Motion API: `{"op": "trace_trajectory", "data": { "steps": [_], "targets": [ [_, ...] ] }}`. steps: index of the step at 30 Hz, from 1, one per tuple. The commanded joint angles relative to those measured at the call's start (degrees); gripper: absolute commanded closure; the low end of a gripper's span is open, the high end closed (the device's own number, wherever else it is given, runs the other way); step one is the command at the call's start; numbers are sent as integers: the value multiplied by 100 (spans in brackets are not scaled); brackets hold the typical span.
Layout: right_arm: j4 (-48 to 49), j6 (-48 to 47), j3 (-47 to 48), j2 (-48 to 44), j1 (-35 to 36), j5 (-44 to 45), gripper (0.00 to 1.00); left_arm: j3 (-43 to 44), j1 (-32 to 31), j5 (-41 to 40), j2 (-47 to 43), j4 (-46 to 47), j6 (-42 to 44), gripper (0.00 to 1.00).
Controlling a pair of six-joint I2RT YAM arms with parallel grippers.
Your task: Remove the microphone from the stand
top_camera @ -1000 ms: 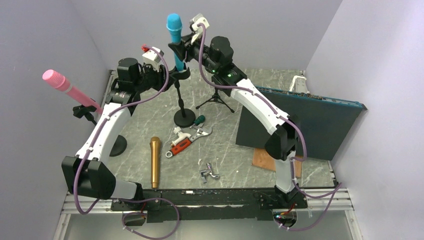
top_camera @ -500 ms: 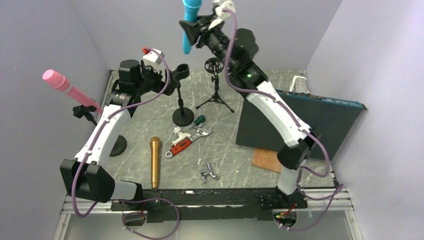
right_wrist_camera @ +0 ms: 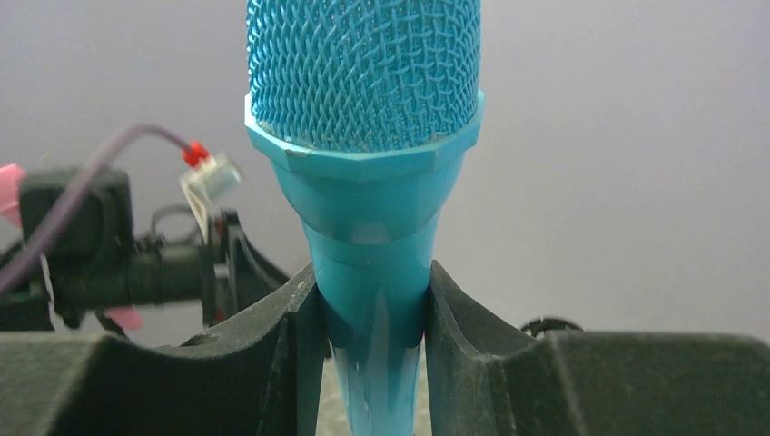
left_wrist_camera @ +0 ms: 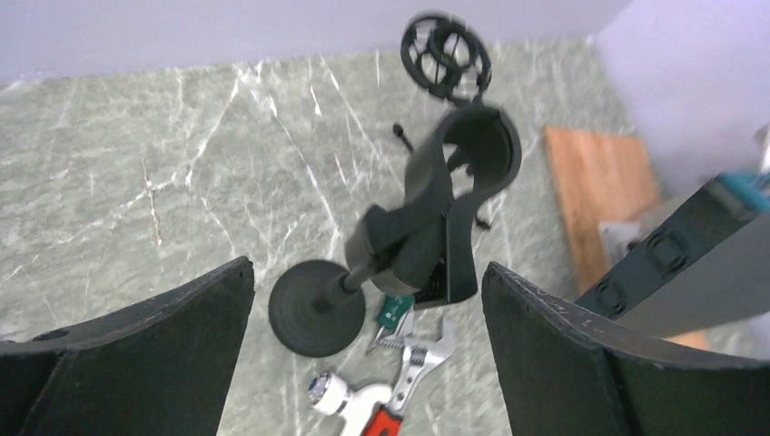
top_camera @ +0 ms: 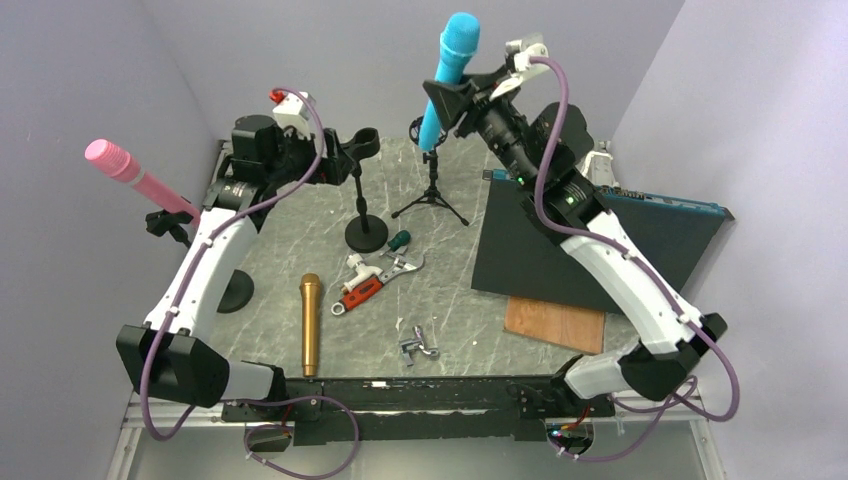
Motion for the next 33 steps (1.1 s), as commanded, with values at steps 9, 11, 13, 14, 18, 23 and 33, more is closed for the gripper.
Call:
{"op": "trace_trajectory", "data": {
  "steps": [9, 11, 13, 14, 18, 23, 33],
  "targets": [
    [-422, 429, -756, -1117, 1, 64, 100, 919, 508, 1106, 557, 920, -2294, 25],
    [-464, 459, -768, -1142, 4, 21, 100, 1045, 502, 1414, 814, 1089, -2485, 20],
    [-518, 438, -781, -1180, -2, 10, 100, 1144, 503, 1421, 958, 1075, -2479, 16],
    [-541, 419, -798, -1198, 1, 9, 100, 1175, 504, 1428, 996, 1088, -2437, 16],
    [-562, 324, -977, -1385, 4, 146, 100, 1285, 500, 1394, 1152, 973, -2182, 15],
    [-662, 304, -1124, -1534, 5, 233, 100, 1026, 435, 1499, 1182, 953, -1959, 17],
    [-670, 427, -1139, -1584, 7, 89, 100, -39, 218, 1556, 900, 1519, -1826, 17]
  ]
}}
